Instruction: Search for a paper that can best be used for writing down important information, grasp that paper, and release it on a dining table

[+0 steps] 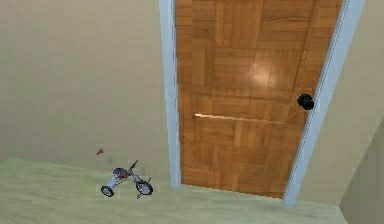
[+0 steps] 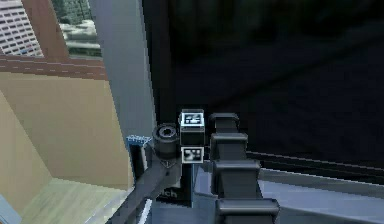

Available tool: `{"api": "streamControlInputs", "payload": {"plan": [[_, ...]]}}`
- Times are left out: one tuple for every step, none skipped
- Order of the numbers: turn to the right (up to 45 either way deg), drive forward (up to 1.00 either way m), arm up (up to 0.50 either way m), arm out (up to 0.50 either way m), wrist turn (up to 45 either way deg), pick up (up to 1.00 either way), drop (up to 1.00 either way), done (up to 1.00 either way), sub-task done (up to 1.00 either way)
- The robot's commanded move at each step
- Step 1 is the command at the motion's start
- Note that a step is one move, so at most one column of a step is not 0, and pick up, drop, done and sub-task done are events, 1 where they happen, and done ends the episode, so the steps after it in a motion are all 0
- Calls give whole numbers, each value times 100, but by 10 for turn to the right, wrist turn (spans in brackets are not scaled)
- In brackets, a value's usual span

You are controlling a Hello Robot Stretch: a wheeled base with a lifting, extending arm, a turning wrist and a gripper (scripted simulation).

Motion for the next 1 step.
{"api": "streamControlInputs", "payload": {"plan": [[0, 0, 0, 0, 450, 0, 0, 0, 0]]}}
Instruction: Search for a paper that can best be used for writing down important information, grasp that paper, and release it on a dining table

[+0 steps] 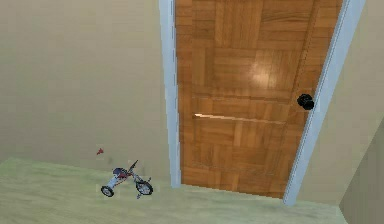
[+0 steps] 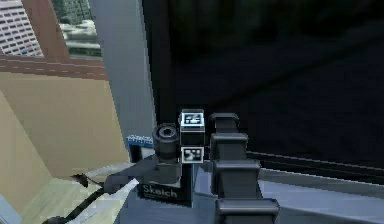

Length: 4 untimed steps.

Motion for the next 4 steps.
{"api": "streamControlInputs", "payload": {"plan": [[0, 0, 0, 0, 450, 0, 0, 0, 0], [0, 0, 0, 0, 450, 0, 0, 0, 0], [0, 0, 0, 0, 60, 0, 0, 0, 0], [0, 0, 0, 0, 0, 100, 0, 0, 0]]}}
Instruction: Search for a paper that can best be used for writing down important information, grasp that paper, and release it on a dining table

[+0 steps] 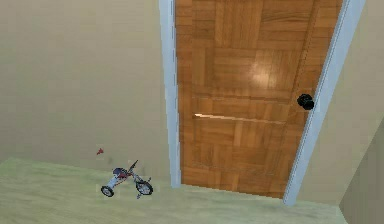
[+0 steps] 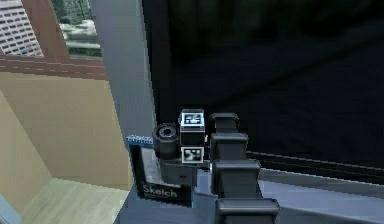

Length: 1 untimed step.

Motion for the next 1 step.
{"api": "streamControlInputs", "payload": {"plan": [[0, 0, 4, 0, 0, 0, 0, 0, 0]]}}
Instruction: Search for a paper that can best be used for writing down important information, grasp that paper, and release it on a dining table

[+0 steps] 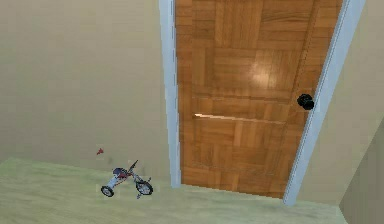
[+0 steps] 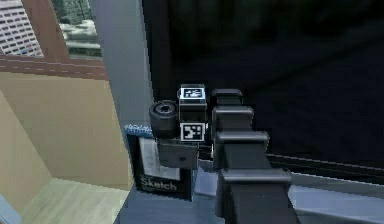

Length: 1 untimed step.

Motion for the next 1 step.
{"api": "streamControlInputs", "payload": {"plan": [[0, 0, 0, 0, -450, 0, 0, 0, 0]]}}
